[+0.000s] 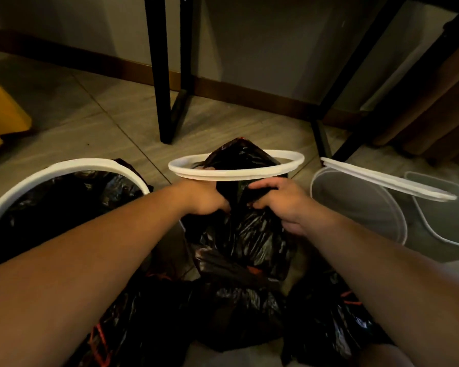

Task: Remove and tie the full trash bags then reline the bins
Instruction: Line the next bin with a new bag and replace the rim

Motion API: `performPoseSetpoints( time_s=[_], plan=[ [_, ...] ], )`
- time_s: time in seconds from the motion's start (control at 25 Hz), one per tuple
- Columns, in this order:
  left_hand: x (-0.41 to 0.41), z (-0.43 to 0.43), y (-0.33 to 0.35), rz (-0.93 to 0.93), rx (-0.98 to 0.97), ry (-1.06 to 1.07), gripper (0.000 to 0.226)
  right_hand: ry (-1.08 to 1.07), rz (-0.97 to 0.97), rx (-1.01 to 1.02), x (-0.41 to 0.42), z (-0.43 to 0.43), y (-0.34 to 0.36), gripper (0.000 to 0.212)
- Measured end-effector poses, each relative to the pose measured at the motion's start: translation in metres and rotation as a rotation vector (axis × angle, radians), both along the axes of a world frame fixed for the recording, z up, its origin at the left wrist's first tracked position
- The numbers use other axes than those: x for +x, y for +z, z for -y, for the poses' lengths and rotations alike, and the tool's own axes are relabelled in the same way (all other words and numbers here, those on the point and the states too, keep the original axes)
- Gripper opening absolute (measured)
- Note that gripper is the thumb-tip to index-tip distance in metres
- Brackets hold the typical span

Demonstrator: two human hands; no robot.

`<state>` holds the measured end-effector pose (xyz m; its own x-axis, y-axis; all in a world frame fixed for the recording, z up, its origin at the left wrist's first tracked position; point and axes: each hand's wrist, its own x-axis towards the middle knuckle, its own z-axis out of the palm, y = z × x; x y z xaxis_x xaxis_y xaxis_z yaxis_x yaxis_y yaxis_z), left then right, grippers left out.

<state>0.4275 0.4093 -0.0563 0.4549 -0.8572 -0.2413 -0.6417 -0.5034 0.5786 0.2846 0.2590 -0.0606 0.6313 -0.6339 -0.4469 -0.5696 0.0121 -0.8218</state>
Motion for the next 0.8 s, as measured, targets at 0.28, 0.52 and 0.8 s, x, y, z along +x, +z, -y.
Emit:
performPoseSetpoints(
  time_s=[0.28,0.52,0.8],
  plan=[
    [0.002,0.03,-0.06,0.288,0.517,-0.06,0.05,0.609,-0.511,-0.515,0.062,-0.022,-0.063,0.03],
    [-0.011,0.056,-0.076,0.36,0.526,-0.077,0.039,0.911,-0.662,-0.743,0.069,-0.008,-0.063,0.04],
    [-0.005,0.056,-0.068,0.138,0.571,-0.039,0.038,0.771,-0.414,-0.807,0.032,0.002,-0.034,0.038]
  ],
)
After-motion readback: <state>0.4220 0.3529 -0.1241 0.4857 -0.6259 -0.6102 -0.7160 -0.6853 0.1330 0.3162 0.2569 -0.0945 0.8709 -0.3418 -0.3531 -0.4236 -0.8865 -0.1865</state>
